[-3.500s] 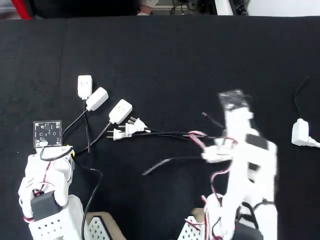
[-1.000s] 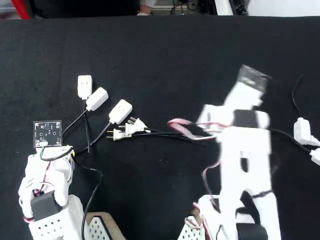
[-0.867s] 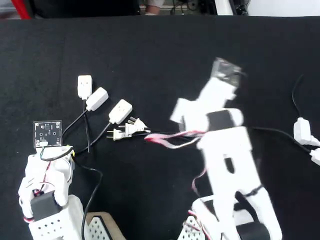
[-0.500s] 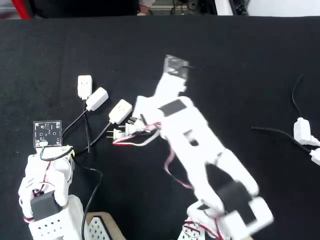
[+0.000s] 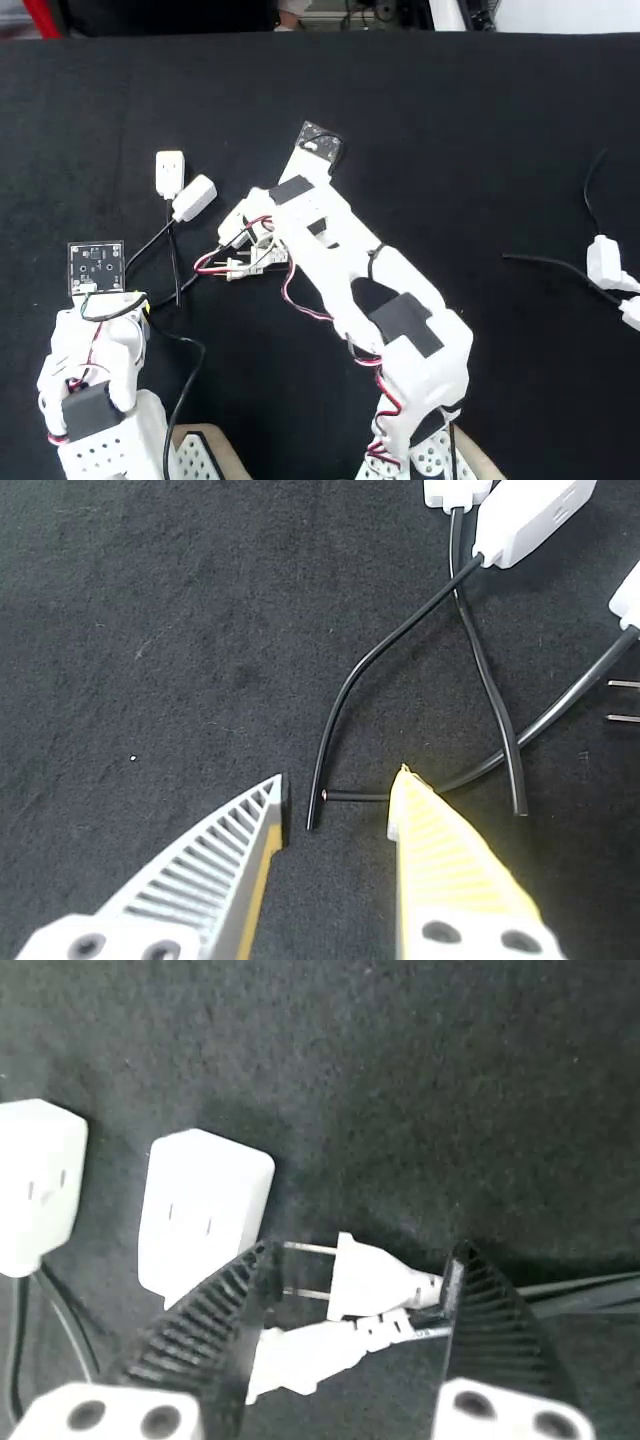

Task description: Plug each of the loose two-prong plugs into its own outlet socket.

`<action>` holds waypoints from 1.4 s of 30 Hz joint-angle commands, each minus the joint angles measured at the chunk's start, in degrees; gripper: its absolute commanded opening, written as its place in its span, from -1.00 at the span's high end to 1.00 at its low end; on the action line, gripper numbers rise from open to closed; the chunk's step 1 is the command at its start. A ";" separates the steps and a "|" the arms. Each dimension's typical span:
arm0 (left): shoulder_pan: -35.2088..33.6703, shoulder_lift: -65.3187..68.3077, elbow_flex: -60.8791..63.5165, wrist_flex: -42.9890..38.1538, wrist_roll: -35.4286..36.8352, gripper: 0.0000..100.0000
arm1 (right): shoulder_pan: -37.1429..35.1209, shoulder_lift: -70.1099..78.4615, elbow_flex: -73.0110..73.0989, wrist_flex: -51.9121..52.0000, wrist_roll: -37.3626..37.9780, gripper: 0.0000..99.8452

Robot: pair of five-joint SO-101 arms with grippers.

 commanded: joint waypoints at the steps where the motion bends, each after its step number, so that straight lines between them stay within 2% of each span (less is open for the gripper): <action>1: -0.48 0.09 -0.40 -0.79 -0.35 0.64 | -1.58 0.75 -2.24 -0.09 -0.09 0.50; 3: -0.48 0.09 -0.40 -0.79 -0.35 0.64 | -2.46 2.33 -2.33 0.00 0.00 0.58; 7: -0.48 0.09 -0.40 -0.79 -0.35 0.64 | -3.34 4.35 -2.33 0.35 4.31 0.90; 12: -0.48 0.09 -0.40 -0.79 -0.35 0.64 | -2.99 4.35 -4.53 6.95 6.15 0.88; 20: -0.48 0.09 -0.40 -0.79 -0.35 0.64 | -1.58 4.35 -11.82 24.53 18.90 0.93; 29: -0.48 0.09 -0.40 -0.79 -0.35 0.64 | 8.97 4.35 -22.02 31.47 32.44 0.93; 36: -0.48 0.09 -0.40 -0.79 -0.35 0.64 | 17.85 4.44 -34.86 37.19 37.01 0.93; 38: -0.48 0.09 -0.40 -0.79 -0.35 0.64 | 17.67 4.53 -36.18 40.79 39.03 0.93; 42: -0.40 0.09 -0.40 -0.79 -0.35 0.64 | 11.34 4.88 -32.40 45.45 42.64 0.92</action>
